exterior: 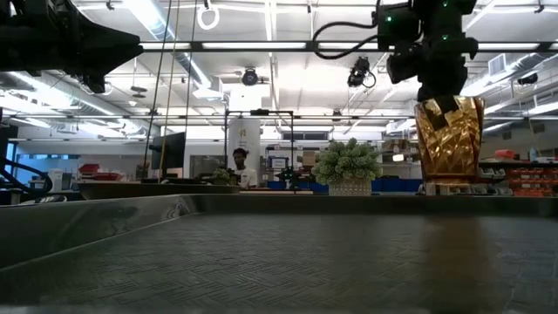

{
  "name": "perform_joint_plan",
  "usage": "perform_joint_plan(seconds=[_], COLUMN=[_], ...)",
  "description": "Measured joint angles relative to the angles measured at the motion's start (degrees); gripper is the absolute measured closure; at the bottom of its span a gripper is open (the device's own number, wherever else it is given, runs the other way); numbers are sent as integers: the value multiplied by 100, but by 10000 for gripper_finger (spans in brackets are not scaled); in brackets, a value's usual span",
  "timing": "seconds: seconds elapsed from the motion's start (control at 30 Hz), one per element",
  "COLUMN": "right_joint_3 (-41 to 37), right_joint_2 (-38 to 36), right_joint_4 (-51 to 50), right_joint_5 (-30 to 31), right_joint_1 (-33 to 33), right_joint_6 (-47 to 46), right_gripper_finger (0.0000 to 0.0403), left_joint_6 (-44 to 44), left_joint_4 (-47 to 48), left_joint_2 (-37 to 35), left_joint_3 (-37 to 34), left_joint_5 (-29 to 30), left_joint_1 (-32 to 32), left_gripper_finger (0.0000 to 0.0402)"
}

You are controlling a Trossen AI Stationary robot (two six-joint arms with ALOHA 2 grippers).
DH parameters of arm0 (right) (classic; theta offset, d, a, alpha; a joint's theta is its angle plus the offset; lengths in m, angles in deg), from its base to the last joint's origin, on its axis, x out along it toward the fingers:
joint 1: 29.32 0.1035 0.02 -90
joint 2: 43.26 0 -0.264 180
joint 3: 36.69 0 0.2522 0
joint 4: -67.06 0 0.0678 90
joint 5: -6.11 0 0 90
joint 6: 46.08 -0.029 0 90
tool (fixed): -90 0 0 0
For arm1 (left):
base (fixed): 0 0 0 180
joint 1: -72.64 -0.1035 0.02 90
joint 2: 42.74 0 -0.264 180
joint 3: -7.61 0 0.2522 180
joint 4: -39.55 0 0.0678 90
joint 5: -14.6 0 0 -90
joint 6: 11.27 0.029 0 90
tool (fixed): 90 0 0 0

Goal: Pick and place plate/cup/fork/spoon on tray
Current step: Put the brown glass on the top right corner of the black tray

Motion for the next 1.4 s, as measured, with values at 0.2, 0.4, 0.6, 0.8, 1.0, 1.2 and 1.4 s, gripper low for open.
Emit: perform_joint_plan(seconds=[0.2, 0.4, 0.6, 0.8, 1.0, 1.2, 1.4], right_joint_3=[0, 2, 2, 2, 1, -307, -687], right_joint_2=[-9, -9, -9, -9, -9, -24, -291], right_joint_4=[-48, -38, 38, 35, 33, 22, 186], right_joint_5=[-20, -24, 161, 247, 355, 429, 499], right_joint_1=[501, 1056, 1657, 2168, 2703, 3090, 3253], right_joint_6=[-404, -885, -1417, -1984, -2568, -3133, -3586], right_gripper_finger=[389, 389, 389, 388, 388, 388, 388], left_joint_6=[0, -2, -15, -16, -17, -17, -20], left_joint_4=[0, 1, 69, 75, 82, 85, 85], left_joint_2=[0, 0, 0, -1, 0, 0, 0], left_joint_3=[0, 0, 0, 0, 0, 0, 0], left_joint_5=[0, 0, -1, -2, -2, -2, -2], left_joint_1=[0, -1, 0, 0, 0, 0, 0], left_gripper_finger=[294, 294, 294, 294, 294, 294, 294])
